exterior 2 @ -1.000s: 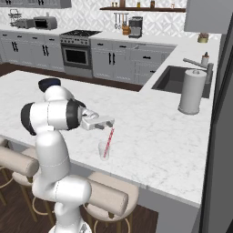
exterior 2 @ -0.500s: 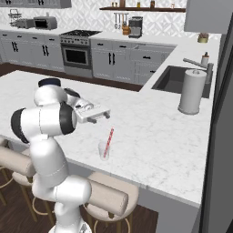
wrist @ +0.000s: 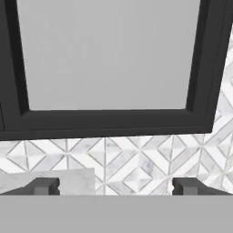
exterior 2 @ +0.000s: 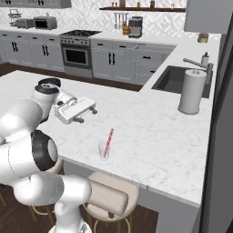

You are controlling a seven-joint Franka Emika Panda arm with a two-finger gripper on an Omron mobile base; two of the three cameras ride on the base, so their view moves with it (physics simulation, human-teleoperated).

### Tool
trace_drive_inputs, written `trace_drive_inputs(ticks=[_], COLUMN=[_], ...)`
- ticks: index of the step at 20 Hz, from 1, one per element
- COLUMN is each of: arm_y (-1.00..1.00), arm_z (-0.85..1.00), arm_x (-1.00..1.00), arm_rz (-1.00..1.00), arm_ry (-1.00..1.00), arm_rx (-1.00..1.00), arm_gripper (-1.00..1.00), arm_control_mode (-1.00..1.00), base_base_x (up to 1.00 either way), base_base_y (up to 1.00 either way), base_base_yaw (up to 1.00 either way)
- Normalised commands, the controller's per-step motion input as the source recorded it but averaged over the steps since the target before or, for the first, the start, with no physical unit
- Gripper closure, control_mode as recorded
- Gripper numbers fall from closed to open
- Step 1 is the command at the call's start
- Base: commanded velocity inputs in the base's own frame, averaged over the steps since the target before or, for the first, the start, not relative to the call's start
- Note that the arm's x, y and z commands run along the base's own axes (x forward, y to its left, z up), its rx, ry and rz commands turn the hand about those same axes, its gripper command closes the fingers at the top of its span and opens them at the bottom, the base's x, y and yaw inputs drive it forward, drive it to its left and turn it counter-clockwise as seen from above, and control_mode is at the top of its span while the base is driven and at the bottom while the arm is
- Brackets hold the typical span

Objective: Take a straw from the drawer in front and place it inside the glass cup on the dining counter.

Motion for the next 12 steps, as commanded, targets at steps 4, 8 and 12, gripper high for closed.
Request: trace_drive_inputs(ticks=[4, 8, 12], arm_y=[-0.07, -0.27, -0.47], arm_z=[0.47, 0.42, 0.34], arm_x=[-0.99, -0.79, -0.48], arm_rz=[0.39, 0.42, 0.42], arm_ry=[-0.04, -0.01, 0.01], arm_rx=[0.28, 0.35, 0.43], arm_gripper=[-1.00, -1.00, -1.00], arm_control_mode=[-1.00, -1.00, -1.00], base_base_x=[0.00, 0.00, 0.00], base_base_y=[0.00, 0.00, 0.00], base_base_yaw=[0.00, 0.00, 0.00])
